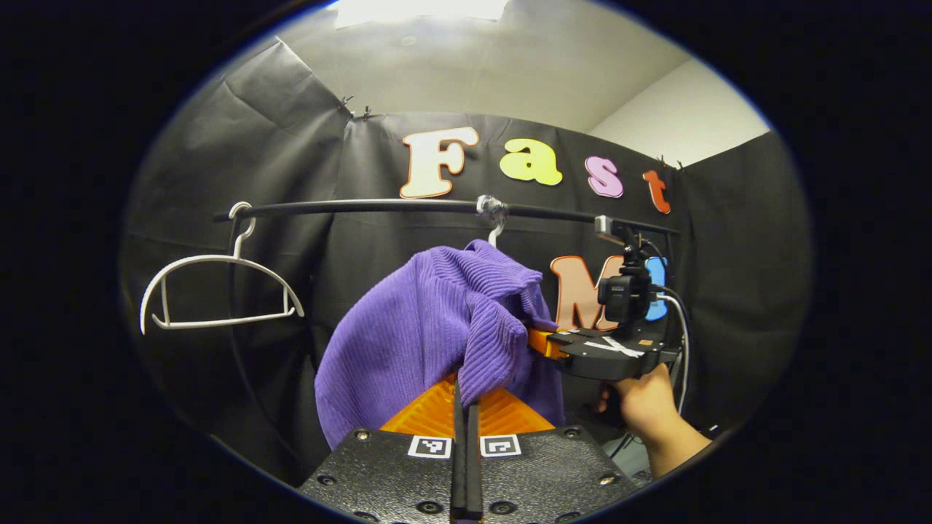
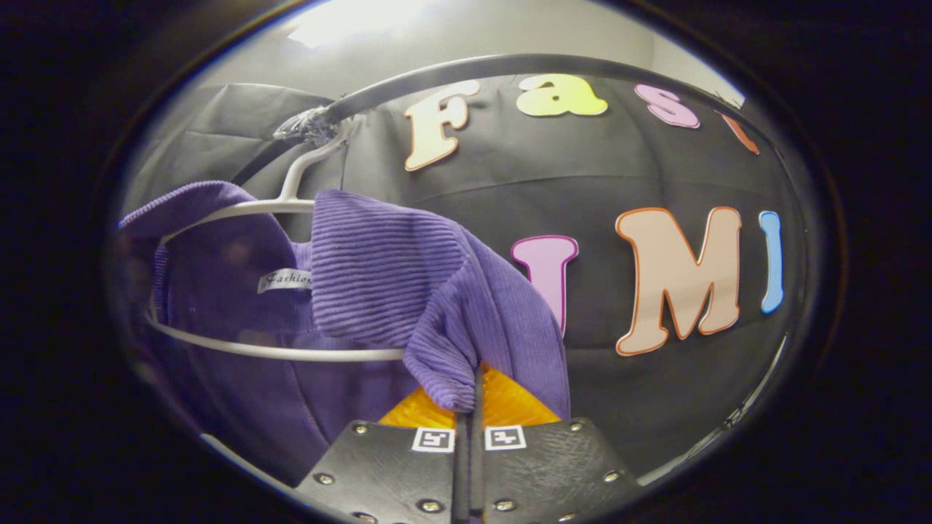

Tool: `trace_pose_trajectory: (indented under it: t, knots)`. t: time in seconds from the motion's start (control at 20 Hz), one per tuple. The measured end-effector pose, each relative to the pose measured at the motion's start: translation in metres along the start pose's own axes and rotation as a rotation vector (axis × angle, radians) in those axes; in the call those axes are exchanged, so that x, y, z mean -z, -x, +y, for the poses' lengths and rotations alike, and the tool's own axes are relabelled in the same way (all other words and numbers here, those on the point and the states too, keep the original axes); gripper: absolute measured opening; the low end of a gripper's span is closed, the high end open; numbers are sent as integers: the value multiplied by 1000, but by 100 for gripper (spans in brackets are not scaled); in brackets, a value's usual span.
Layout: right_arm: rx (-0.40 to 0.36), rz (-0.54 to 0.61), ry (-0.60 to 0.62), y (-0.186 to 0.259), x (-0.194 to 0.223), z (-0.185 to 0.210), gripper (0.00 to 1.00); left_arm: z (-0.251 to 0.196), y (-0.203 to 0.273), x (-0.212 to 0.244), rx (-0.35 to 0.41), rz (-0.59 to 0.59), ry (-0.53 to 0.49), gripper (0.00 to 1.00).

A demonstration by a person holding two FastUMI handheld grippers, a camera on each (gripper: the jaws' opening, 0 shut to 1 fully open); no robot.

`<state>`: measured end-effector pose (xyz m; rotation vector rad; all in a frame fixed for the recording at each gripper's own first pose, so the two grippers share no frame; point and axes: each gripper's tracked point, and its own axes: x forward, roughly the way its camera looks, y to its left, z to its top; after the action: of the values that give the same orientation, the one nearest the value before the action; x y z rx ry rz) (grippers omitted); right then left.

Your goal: Grasp the clothes on the hanger with both hands and then place them into the laundry hamper below.

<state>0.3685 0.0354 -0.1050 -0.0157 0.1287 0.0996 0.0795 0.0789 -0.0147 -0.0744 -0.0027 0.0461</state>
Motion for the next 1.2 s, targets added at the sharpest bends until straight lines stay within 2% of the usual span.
trace_pose_trajectory:
  t: [0.15,0.3,0.4,0.5,0.7,0.9,1.05,1.2]
  knots:
    - [28,-2,32,10,-6,-10,1,16,17,-23,26,0,9,0]
    - [44,-14,101,20,-16,-14,0,45,30,-42,-3,-17,-30,0]
    - [109,-30,160,28,-27,-29,0,57,31,-49,-3,-23,-71,0]
    - [140,-41,176,31,-34,-35,1,74,32,-52,-23,-29,-111,0]
    - [255,-109,219,39,-62,-61,1,102,25,-62,-77,-40,-107,0]
    - [288,-144,196,34,-77,-72,1,139,8,-87,-177,-102,-130,2]
    - [326,-163,220,27,-88,-85,1,158,-17,-90,-225,-89,-158,0]
    - [327,-168,188,11,-90,-95,0,157,-43,-84,-196,-84,-155,0]
